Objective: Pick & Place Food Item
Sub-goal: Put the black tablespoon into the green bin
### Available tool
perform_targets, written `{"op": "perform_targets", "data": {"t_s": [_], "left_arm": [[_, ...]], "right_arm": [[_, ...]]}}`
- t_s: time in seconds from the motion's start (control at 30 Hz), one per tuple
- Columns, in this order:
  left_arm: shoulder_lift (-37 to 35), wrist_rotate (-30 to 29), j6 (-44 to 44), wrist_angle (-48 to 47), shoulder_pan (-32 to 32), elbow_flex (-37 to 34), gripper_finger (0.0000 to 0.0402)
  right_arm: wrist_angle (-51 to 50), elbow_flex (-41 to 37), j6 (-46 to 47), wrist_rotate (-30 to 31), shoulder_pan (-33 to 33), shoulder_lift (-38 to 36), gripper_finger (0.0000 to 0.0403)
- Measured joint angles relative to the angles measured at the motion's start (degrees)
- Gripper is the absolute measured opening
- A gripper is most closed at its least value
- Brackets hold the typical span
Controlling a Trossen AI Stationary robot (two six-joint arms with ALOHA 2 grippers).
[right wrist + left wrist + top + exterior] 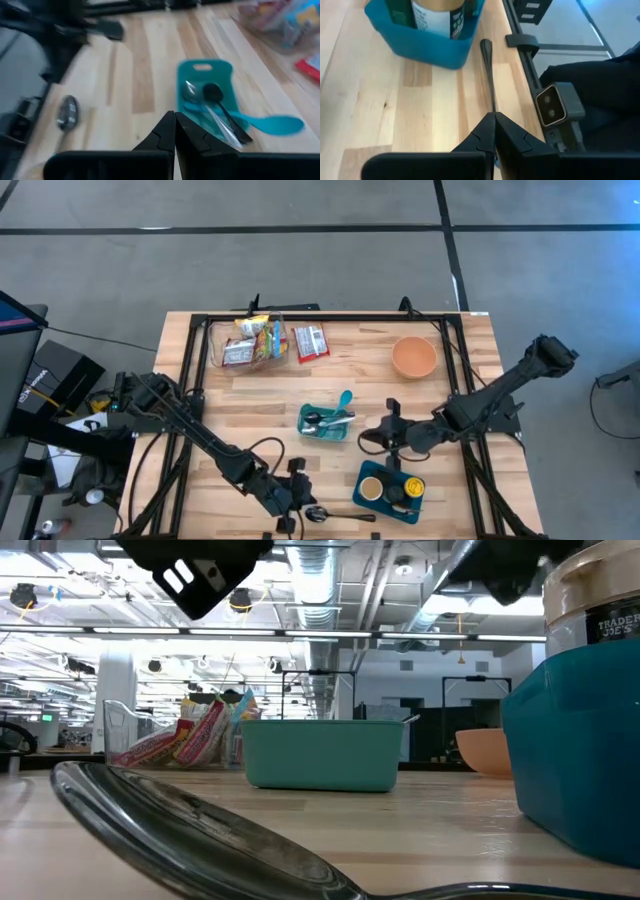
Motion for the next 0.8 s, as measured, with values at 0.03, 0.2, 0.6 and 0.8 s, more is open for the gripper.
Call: {"op": "perform_targets", "data": {"t_s": [0.03, 0.2, 0.6, 0.8], "left_arm": [[0.0, 0.0, 0.0, -0.4, 0.0, 0.0, 0.0000], [0.0, -1.3, 0.0, -2.3, 0.0, 0.0, 0.0000], [0.0, -2.2, 0.0, -4.5, 0.3, 0.0, 0.0000], [0.0, -2.2, -0.1, -6.4, 0.3, 0.0, 0.0000]], "right_arm": [[0.2, 0.7, -0.2, 0.0, 0.6, 0.0, 0.0000], [0.2, 4.2, -1.7, 0.1, 3.9, 0.7, 0.0000], [-3.0, 17.7, -4.5, 1.5, 9.0, 16.4, 0.0000], [-11.2, 27.4, -4.5, 1.5, 10.3, 24.5, 0.0000]]}}
